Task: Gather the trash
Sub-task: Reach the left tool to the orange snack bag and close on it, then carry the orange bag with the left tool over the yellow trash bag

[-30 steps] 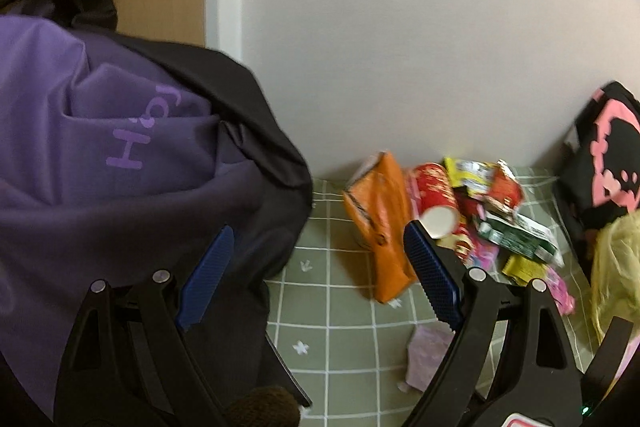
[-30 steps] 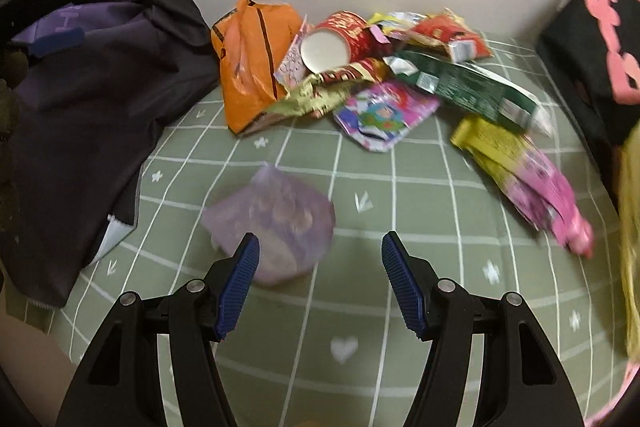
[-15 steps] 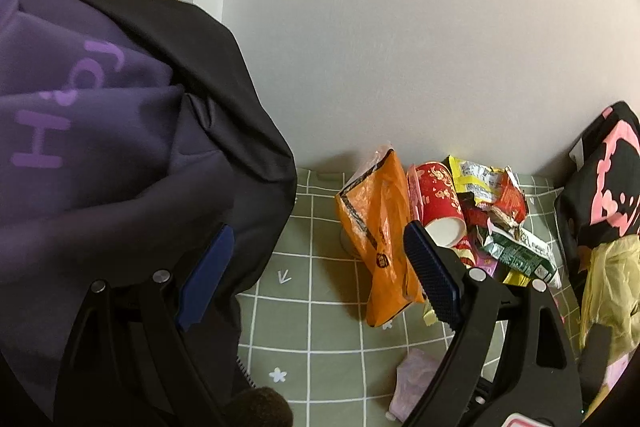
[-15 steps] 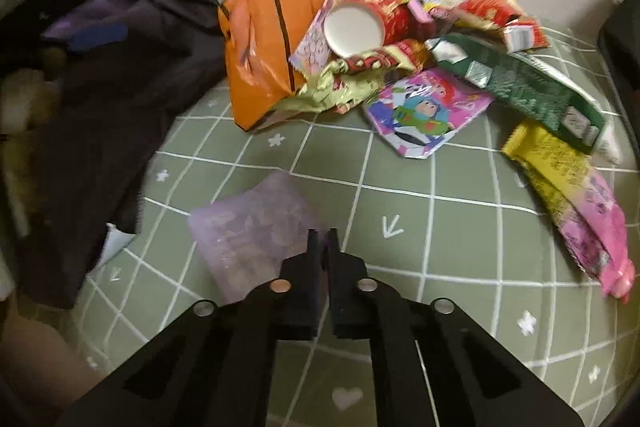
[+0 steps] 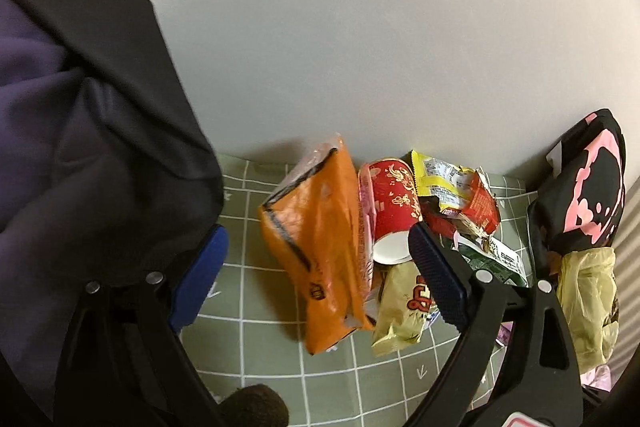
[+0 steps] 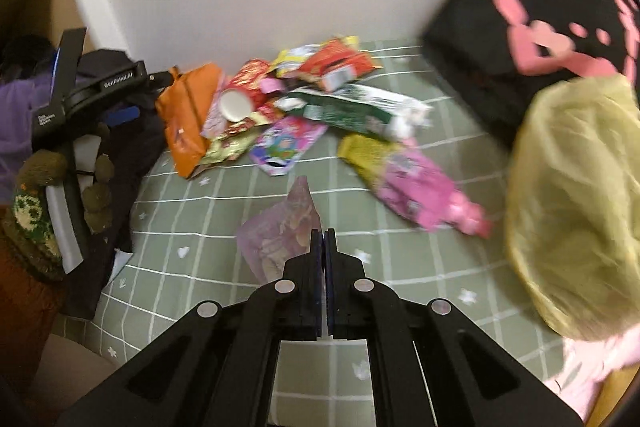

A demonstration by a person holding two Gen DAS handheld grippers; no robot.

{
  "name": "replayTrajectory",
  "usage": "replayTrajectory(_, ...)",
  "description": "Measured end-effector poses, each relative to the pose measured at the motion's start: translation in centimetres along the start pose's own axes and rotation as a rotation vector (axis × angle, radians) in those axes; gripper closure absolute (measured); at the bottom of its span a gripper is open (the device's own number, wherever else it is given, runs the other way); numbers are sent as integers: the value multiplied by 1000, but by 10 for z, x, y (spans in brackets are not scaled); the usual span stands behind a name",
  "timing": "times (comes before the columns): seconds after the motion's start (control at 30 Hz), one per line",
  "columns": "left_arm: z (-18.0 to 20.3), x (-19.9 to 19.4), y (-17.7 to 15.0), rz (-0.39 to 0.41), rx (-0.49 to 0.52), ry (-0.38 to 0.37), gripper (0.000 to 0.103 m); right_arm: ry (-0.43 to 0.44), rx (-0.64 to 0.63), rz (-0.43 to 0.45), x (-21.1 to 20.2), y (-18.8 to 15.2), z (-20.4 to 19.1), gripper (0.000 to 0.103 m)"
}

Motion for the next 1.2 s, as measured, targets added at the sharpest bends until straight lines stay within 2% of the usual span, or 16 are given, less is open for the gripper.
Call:
replayTrajectory(0.1,5,13,5,-38,-5,-7,30,-26,-13,2,-11,-6,17,99)
replayTrajectory(0.2,9,27,9,-51,-4,55,37,-21,-35,6,-18,-10,30,99)
replayTrajectory(0.27,11,32,9,-68,-7,107,49,-13,-62,15,-21,-8,39,99)
replayTrajectory(0.33,9,29,6,-101,-49,96,72,2,-81,18,-22,-3,47,99)
replayTrajectory(0.4,10,22,3,-120,-77,84,88,26,-90,22,-25,3,53,99)
replayTrajectory(0.5,19,-3,0,-88,-37,119,98,46,-113,44,-33,14,58,99)
replayTrajectory(0.67,36,-38,-5,-8,-3,89,98,127,-137,71,-36,38,63,99)
replayTrajectory(0.7,36,-40,-6,13,-6,82,90,133,-143,71,-34,40,61,99)
replayTrajectory(0.73,34,-40,-7,29,-16,71,68,140,-144,68,-33,41,60,99)
replayTrajectory(0.8,28,-28,-9,21,-43,44,52,156,-147,64,-30,40,58,99)
replayTrajectory(0.93,19,9,-11,-48,-75,78,52,147,-157,62,-28,33,57,99)
replayTrajectory(1.07,16,40,-7,-117,-128,115,52,126,-113,38,-24,30,69,99)
replayTrajectory(1.13,17,50,-2,-146,-131,131,83,106,-113,32,-23,27,74,99)
replayTrajectory(1.2,21,45,4,-141,-120,118,88,84,-112,41,-26,26,78,99)
Point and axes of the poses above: each gripper's, at about its wrist camera, not at the fingertips, and x roughly the way its jaws point, z to its right, y to its top, the point moved 1 cm from there along x, roughly the way its jaws point, and after that the axes turned 8 degrees about -z, right-handed, at the moved point
